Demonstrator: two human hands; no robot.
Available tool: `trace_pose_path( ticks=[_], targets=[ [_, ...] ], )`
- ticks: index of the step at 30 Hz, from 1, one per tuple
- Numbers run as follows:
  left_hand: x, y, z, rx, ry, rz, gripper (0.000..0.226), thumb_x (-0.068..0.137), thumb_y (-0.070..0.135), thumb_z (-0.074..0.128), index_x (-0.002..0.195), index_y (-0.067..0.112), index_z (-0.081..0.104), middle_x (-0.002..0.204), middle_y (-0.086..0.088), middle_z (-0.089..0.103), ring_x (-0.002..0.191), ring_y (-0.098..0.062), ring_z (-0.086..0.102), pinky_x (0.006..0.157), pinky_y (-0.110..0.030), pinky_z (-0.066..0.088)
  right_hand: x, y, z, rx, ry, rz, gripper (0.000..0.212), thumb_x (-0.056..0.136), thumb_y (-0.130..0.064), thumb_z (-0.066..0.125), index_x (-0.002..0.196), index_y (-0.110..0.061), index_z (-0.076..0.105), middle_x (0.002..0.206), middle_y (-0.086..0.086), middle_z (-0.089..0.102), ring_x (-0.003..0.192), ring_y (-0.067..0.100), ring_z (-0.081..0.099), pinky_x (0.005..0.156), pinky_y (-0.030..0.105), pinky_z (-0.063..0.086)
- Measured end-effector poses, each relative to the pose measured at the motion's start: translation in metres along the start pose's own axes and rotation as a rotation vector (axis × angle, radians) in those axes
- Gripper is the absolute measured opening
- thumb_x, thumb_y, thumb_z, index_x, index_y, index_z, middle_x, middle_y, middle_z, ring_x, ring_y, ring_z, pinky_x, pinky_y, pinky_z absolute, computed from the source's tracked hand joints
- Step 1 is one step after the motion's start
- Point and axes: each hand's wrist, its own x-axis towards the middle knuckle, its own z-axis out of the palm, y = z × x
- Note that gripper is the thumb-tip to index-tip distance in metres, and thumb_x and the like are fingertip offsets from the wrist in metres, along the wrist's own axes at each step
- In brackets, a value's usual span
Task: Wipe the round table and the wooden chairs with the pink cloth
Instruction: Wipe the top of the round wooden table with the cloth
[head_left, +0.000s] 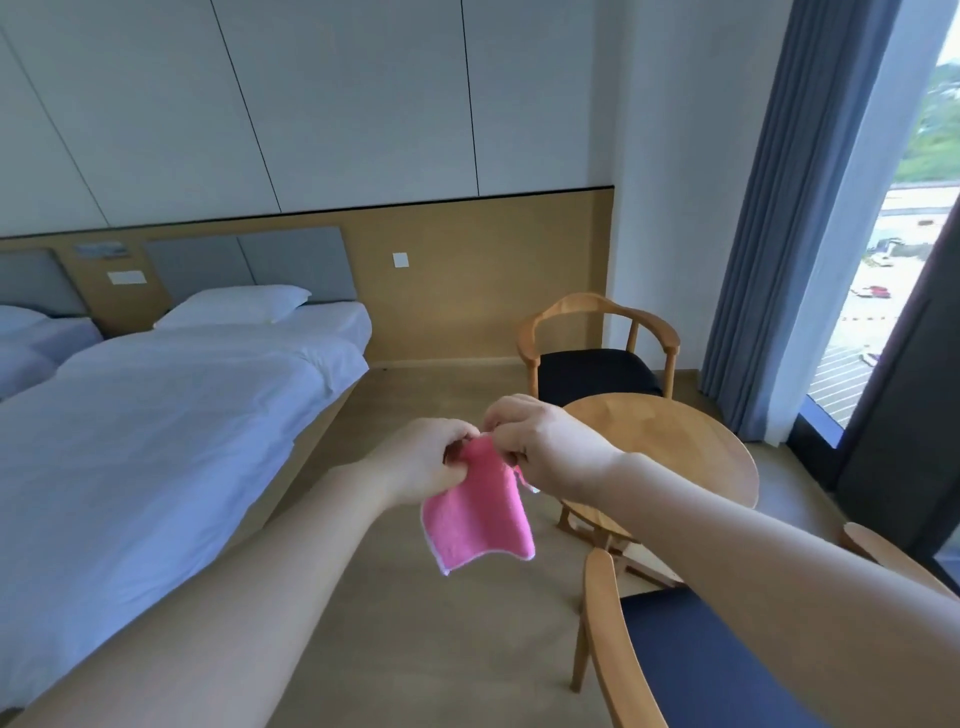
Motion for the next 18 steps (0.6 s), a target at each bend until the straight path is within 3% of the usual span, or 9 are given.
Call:
trace_pose_path(
  ticks=[3, 5, 8, 13, 18],
  targets=[
    [0.022, -0.026, -0.01, 0.065, 0.076, -0.036, 0.017, 0.079, 0.022, 0.058, 0.075, 0.039, 0.056, 0.067, 0.015, 0.056, 0.062, -0.004, 0.051, 0.063, -0.034, 0.049, 0.023, 0.027, 0.016, -0.128, -0.149, 0.039, 0.013, 0.085, 0.008, 0.054, 0.082, -0.001, 0.062, 0.114, 0.008, 0.058, 0.104, 0.022, 0.052, 0.081, 0.032, 0.048],
    [0.038, -0.043, -0.019, 0.091, 0.118, -0.021, 0.015, 0.077, 0.025, 0.06, 0.071, 0.034, 0.051, 0.066, 0.014, 0.052, 0.06, -0.006, 0.048, 0.061, -0.037, 0.048, 0.041, 0.042, 0.027, -0.17, -0.226, 0.096, 0.019, 0.088, 0.004, 0.053, 0.094, -0.007, 0.066, 0.114, 0.004, 0.058, 0.109, 0.019, 0.049, 0.087, 0.03, 0.046],
    [0.063, -0.07, -0.028, 0.151, 0.099, 0.054, 0.017, 0.074, 0.023, 0.058, 0.07, 0.031, 0.044, 0.083, 0.012, 0.051, 0.076, -0.011, 0.051, 0.066, -0.036, 0.048, 0.065, 0.057, 0.047, -0.225, -0.289, 0.143, 0.026, 0.093, -0.002, 0.048, 0.105, -0.014, 0.067, 0.112, 0.0, 0.058, 0.109, 0.019, 0.047, 0.089, 0.029, 0.045],
    [0.113, -0.13, -0.04, 0.054, 0.062, 0.066, 0.019, 0.078, 0.012, 0.048, 0.072, 0.027, 0.038, 0.067, 0.004, 0.05, 0.06, -0.017, 0.045, 0.054, -0.033, 0.037, 0.113, 0.077, 0.09, -0.254, -0.353, 0.323, 0.023, 0.096, -0.004, 0.043, 0.098, -0.008, 0.066, 0.107, 0.002, 0.051, 0.089, 0.02, 0.055, 0.077, 0.032, 0.052],
    [0.161, -0.189, -0.067, 0.083, 0.071, 0.194, 0.016, 0.08, 0.014, 0.051, 0.084, 0.028, 0.047, 0.078, 0.008, 0.057, 0.072, -0.015, 0.055, 0.062, -0.037, 0.047, 0.165, 0.101, 0.123, -0.293, -0.4, 0.504, 0.022, 0.092, -0.001, 0.045, 0.099, -0.011, 0.064, 0.106, -0.001, 0.046, 0.081, 0.022, 0.06, 0.069, 0.036, 0.056]
  ],
)
